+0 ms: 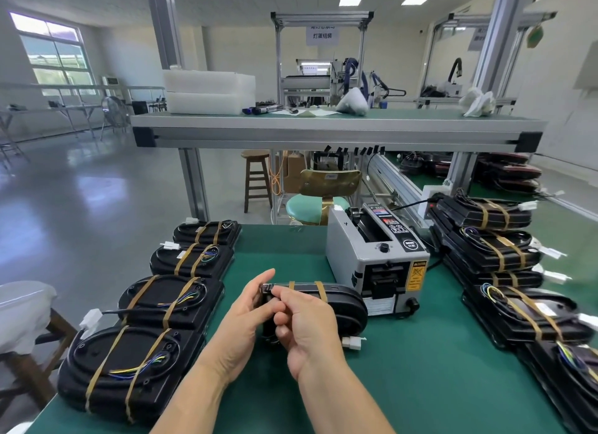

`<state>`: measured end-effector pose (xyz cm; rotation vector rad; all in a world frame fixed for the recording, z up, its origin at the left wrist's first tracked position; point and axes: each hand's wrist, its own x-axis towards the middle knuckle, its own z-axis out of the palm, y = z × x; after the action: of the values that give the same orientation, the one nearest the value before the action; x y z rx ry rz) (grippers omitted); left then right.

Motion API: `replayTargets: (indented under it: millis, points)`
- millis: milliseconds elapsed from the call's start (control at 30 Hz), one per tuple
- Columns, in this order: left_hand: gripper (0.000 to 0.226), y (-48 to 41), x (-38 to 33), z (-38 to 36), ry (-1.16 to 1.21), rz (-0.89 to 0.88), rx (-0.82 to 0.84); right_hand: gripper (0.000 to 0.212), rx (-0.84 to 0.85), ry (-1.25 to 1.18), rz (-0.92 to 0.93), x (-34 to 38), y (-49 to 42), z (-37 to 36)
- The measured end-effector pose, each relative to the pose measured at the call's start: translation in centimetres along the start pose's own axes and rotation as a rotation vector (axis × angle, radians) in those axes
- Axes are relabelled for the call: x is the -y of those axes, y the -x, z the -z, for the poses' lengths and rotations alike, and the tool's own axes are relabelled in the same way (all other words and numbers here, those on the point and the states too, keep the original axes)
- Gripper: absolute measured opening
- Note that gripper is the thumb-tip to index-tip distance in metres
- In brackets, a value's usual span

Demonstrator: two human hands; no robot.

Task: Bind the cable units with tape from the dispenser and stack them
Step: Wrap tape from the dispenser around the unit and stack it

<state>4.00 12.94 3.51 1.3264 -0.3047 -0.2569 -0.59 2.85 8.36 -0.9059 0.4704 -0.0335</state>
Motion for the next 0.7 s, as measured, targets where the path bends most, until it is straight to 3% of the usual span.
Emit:
replayTargets:
  millis: [200,467,567,700]
  points:
    - [0.063,0.2,-0.4,-0.2,-0.021,0.005,-0.006,0.007,0.002,0.03,-0.019,0.4,0.0,0.0]
    - [0.048,0.3,-0.5,-0.3,0.036,0.019,-0.01,0.011,-0.024,0.068,0.005,0.3,0.2,-0.3]
    - [0.037,0.1,-0.6,-0.8,0.132,-0.007,-0.069,0.012,-0.012,0.064,0.003,0.3,0.3,-0.3]
    - [0.034,-0.3,0.0,-1.6,-0.01,0.017,-0.17,0.011,-0.013,0.055,0.01,0.4,0.6,-0.3]
